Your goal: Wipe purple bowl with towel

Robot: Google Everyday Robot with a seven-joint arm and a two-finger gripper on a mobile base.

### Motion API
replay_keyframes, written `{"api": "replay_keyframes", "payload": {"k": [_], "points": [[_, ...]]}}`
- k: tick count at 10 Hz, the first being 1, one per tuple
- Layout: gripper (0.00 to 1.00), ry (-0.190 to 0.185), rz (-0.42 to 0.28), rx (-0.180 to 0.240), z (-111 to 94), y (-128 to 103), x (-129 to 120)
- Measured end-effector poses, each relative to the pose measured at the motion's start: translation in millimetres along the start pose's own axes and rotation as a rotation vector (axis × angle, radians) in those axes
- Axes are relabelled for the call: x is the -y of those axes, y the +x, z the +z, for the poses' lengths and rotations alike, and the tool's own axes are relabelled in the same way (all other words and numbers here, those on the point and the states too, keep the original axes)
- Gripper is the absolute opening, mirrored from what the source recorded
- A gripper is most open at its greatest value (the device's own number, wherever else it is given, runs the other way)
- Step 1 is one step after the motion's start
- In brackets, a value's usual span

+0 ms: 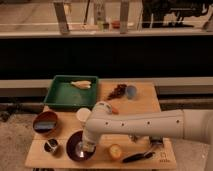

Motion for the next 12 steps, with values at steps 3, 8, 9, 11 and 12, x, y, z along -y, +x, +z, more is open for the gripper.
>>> {"api": "replay_keyframes", "payload": {"k": [3,8,9,11,12], "points": [[0.0,-0.029,-0.048,-0.006,7,18,-26],[0.0,-0.017,-0.122,-0.063,18,53,-35],[0.0,0.004,-0.135,-0.081,20,59,-29],[0.0,0.046,-0.15,-0.1,22,66,-13],[0.0,0.062,-0.154,-0.104,21,66,-5]]}}
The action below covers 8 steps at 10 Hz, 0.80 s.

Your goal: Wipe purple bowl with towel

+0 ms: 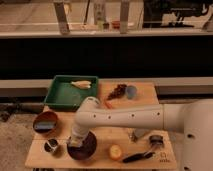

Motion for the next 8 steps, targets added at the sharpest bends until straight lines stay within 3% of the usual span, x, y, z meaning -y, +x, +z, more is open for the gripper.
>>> {"api": "replay_keyframes", "payload": {"k": [4,8], "points": [[0.0,0.03,-0.004,0.021,-7,-6,26],[0.0,0.035,-0.005,0.076,-10,-34,39]]}}
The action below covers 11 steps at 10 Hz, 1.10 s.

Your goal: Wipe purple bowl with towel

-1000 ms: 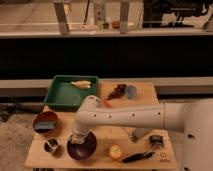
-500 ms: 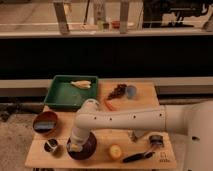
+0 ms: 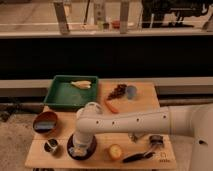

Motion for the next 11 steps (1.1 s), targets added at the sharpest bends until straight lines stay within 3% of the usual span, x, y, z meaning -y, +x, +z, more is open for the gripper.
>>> {"api": "replay_keyframes", "payload": {"k": [2,5,8,11], "points": [[0.0,-0.021,0.002,0.028,-8,-22,1],[0.0,-0.056,0.028,0.044,-14,-34,-9],[0.0,-0.09,0.032,0.045,-12,-35,-47],[0.0,-0.107,0.014,0.046,-10,-28,-68]]}}
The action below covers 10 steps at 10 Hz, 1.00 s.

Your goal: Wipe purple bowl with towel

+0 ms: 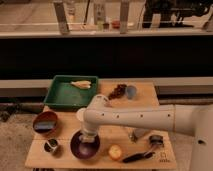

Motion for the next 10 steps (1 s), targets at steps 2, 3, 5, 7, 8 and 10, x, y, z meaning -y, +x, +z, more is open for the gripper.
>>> {"api": "replay_keyframes", "payload": {"k": [2,3,5,7,8,10], "points": [[0.0,0.005,-0.021,-0.014,3,10,-2],[0.0,0.018,-0.041,-0.03,6,22,0],[0.0,0.059,-0.085,-0.069,12,48,14],[0.0,0.096,-0.117,-0.094,11,57,31],[0.0,0.111,-0.126,-0.097,10,58,37],[0.0,0.148,-0.146,-0.087,5,56,51]]}}
